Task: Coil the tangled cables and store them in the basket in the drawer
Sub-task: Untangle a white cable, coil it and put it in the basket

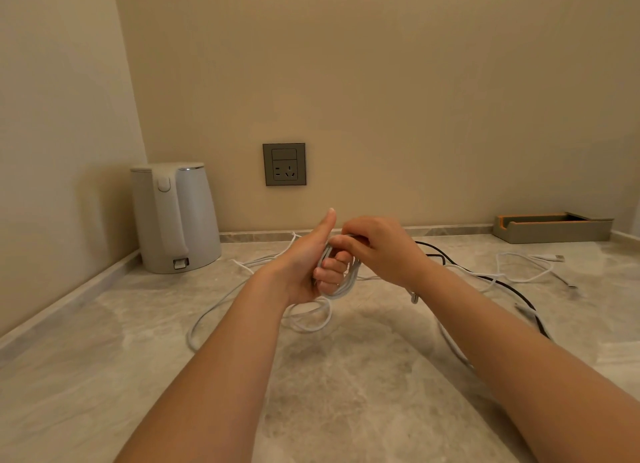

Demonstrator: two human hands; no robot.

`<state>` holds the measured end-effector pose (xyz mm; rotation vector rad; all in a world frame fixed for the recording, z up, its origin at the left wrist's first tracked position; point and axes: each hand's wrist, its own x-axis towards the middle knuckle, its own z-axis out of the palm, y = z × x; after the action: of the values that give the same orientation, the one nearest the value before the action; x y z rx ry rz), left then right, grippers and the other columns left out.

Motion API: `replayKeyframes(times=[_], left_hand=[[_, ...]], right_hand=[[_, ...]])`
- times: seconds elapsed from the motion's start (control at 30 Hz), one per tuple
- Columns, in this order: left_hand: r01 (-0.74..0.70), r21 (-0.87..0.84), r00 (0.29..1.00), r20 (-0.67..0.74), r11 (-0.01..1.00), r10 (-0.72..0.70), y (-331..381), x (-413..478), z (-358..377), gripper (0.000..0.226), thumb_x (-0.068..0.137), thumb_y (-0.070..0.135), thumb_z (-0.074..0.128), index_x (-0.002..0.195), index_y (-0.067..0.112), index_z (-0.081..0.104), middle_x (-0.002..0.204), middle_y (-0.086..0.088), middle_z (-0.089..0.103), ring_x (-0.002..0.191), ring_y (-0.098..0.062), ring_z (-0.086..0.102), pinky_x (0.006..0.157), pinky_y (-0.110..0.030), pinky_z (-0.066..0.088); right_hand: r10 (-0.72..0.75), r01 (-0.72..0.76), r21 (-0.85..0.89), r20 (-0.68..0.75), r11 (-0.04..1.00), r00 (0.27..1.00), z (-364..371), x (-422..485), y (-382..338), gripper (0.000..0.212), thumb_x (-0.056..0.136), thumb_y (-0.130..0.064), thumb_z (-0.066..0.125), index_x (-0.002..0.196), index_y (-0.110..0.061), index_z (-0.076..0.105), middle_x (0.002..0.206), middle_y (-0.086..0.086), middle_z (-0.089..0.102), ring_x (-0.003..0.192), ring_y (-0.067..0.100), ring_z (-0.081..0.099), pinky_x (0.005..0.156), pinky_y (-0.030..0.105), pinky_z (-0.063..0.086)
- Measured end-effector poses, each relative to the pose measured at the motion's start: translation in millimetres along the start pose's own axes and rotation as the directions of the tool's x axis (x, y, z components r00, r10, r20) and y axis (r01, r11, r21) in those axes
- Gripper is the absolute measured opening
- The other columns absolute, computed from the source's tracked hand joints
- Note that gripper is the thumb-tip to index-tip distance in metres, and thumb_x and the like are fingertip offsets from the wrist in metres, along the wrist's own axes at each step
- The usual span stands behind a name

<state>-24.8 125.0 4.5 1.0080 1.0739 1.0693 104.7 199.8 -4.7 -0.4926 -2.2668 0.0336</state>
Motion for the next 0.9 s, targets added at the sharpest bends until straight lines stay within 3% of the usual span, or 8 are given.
replayKeyframes(times=[0.17,0.23,0.37,0.53,0.6,0.73,0.8,0.9], left_hand=[[-0.072,-0.102,0.988,-0.142,0.992,0.057,-0.3,3.9,-5.0,0.055,0.096,0.055,0.036,0.066,0.01,0.046,0.04,0.008,0.032,0.028,-0.001,0.027,0.03,-0.012,0.025],[-0.206,0.03,0.943,-0.262,0.978,0.207,-3.8,10.5,-3.5,0.051,0.1,0.045,0.037,0.069,0.007,0.051,0.043,0.004,0.038,0.031,-0.004,0.033,0.033,-0.015,0.03],[-0.37,0.448,0.742,-0.385,0.814,0.549,-9.7,21.9,2.4,0.052,0.104,0.033,0.028,0.07,0.008,0.057,0.057,-0.004,0.051,0.045,-0.009,0.048,0.049,-0.02,0.04],[-0.318,0.553,0.739,-0.365,0.77,0.567,-17.5,26.8,3.9,0.054,0.102,0.045,0.023,0.073,0.011,0.054,0.066,-0.002,0.056,0.052,-0.014,0.052,0.043,-0.021,0.039],[-0.305,0.631,0.646,-0.413,0.713,0.642,-19.3,27.6,3.4,0.057,0.102,0.043,0.026,0.064,0.009,0.052,0.061,-0.004,0.055,0.05,-0.019,0.054,0.044,-0.025,0.04],[-0.222,0.764,0.48,-0.454,0.605,0.75,-16.1,26.0,-12.9,0.055,0.101,0.034,0.038,0.052,0.008,0.043,0.051,-0.008,0.044,0.054,-0.028,0.045,0.056,-0.037,0.033],[-0.202,0.753,0.502,-0.47,0.627,0.726,-15.8,26.9,-19.5,0.052,0.097,0.03,0.046,0.05,0.01,0.039,0.05,-0.011,0.04,0.051,-0.024,0.04,0.055,-0.033,0.03],[-0.257,0.637,0.602,-0.482,0.726,0.636,-16.1,26.0,-19.6,0.049,0.097,0.027,0.048,0.051,0.011,0.042,0.045,-0.005,0.04,0.039,-0.016,0.039,0.044,-0.023,0.032]], right_hand=[[0.045,-0.044,0.015,-0.054,0.999,0.998,8.9,-1.7,3.5,0.06,0.084,-0.056,0.035,0.064,-0.004,0.059,0.052,0.0,0.045,0.053,0.02,0.042,0.054,0.035,0.032],[0.088,-0.085,0.037,-0.077,0.996,0.993,13.0,-3.2,6.5,0.054,0.087,-0.05,0.041,0.066,-0.006,0.062,0.051,0.001,0.048,0.052,0.019,0.044,0.054,0.035,0.033],[0.208,-0.182,0.142,-0.197,0.973,0.958,13.5,-5.0,11.3,0.049,0.094,-0.037,0.05,0.064,0.002,0.06,0.048,0.0,0.039,0.049,0.018,0.035,0.052,0.035,0.03],[0.355,-0.312,0.192,-0.263,0.93,0.897,18.7,-7.2,4.5,0.049,0.094,-0.032,0.055,0.049,-0.016,0.041,0.045,-0.005,0.033,0.048,0.015,0.029,0.052,0.034,0.026],[0.392,-0.346,0.206,-0.263,0.916,0.882,20.4,-6.5,-0.6,0.05,0.092,-0.036,0.057,0.049,-0.013,0.047,0.044,-0.002,0.038,0.047,0.014,0.033,0.051,0.032,0.027],[0.516,-0.497,0.418,0.074,0.761,0.853,10.2,-1.3,-8.5,0.035,0.096,-0.031,0.052,0.08,-0.004,0.068,0.052,-0.001,0.038,0.04,0.005,0.03,0.046,0.023,0.027],[0.521,-0.599,0.405,0.296,0.691,0.801,-0.8,-1.2,-5.7,0.025,0.098,-0.027,0.048,0.094,-0.014,0.069,0.058,-0.001,0.042,0.043,0.005,0.034,0.043,0.021,0.029],[0.462,-0.575,0.285,0.378,0.767,0.803,-11.7,-4.0,0.1,0.036,0.099,-0.03,0.045,0.071,-0.017,0.063,0.062,0.0,0.043,0.049,0.01,0.034,0.047,0.021,0.032]])
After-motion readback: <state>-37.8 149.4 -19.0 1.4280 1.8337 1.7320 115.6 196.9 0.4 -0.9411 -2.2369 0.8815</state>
